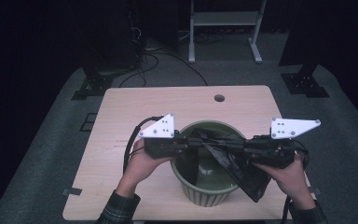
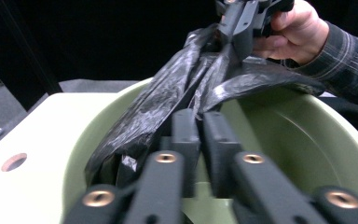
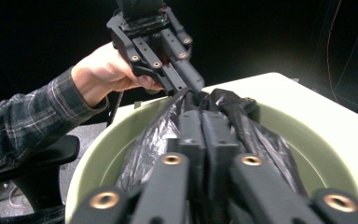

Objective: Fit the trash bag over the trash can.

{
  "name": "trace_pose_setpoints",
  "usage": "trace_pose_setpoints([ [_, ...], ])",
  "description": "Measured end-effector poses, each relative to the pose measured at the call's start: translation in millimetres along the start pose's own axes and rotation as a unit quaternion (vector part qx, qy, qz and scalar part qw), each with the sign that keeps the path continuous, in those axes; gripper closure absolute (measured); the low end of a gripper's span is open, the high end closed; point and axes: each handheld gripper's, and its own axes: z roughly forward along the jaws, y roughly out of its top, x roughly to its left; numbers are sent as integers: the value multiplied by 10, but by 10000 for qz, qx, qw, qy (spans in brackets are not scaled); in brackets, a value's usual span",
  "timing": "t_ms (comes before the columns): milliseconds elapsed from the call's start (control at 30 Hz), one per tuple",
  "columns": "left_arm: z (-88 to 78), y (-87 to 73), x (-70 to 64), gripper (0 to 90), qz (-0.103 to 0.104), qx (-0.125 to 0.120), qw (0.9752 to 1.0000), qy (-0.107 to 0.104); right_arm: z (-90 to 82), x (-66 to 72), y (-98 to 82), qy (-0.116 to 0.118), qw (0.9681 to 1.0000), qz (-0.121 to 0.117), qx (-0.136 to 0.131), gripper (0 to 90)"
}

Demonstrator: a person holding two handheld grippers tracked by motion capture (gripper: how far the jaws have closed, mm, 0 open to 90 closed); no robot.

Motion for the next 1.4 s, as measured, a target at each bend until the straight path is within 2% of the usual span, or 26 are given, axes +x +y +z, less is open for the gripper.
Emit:
trace_pose_setpoints([
  [67, -28, -34, -4, 891, -15, 2, 10000, -8, -26, -3, -2, -26, 10000, 20, -17, 774],
  [400, -176, -209, -58, 890, -52, -51, 10000, 58, -409, -85, -8, -432, 9985, 137, -313, 769],
  [600, -163, -204, -45, 890, -65, -59, 9999, 97, -379, -50, -22, -296, 9991, 127, -259, 755],
  [767, -168, -199, -13, 891, -78, -105, 9996, 266, -328, -32, -52, -263, 9993, 125, -240, 749],
  [1033, -237, -192, 122, 892, -216, -234, 9973, 662, -480, -31, -131, -389, 9986, 209, -292, 737],
  [1200, -187, -175, 182, 893, -281, -260, 9964, 758, -555, 0, -205, -377, 9985, 248, -311, 715],
  [1400, -138, -177, 208, 893, -305, -227, 9964, 760, -582, 13, -261, -254, 9984, 304, -406, 704],
])
